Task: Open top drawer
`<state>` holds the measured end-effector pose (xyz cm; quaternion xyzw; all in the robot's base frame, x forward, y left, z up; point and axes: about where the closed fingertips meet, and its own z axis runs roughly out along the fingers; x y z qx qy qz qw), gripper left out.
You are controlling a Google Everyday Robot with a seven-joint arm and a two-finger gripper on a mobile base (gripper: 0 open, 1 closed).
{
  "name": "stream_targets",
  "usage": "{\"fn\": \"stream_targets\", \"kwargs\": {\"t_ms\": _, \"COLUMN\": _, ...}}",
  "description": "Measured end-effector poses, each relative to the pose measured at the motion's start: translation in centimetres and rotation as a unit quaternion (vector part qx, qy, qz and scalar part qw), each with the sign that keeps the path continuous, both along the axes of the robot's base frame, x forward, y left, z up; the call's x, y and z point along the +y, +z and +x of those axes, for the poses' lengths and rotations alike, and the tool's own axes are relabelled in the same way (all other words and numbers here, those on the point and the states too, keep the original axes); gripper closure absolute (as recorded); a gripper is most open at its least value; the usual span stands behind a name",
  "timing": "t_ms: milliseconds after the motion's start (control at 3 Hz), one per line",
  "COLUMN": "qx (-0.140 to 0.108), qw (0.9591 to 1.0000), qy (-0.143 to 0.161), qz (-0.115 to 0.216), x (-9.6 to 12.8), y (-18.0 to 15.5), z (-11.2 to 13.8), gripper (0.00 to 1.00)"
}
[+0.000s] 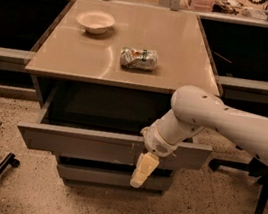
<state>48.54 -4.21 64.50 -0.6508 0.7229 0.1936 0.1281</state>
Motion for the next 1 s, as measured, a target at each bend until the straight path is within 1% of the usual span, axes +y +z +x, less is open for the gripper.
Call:
{"fn": "stream_targets", "kwargs": {"t_ms": 333, "qx": 0.022, "qw": 0.9997, "qy": -0.006, "qz": -0.003, "x": -0.6, "y": 0.2, "z": -2.2, "gripper": 0.0}}
{"fn": "stream_targets", "kwargs": {"t_ms": 667, "qx": 0.024, "qw": 0.9997, "qy": -0.005, "qz": -0.003, "x": -0.6, "y": 0.4, "z": -2.5, "gripper": 0.0}}
{"fn": "stream_targets", "kwargs": {"t_ms": 1000, "qx": 0.043, "qw": 0.999, "qy": -0.009, "qz": 0.006, "x": -1.1, "y": 0.4, "z": -4.1, "gripper": 0.0}}
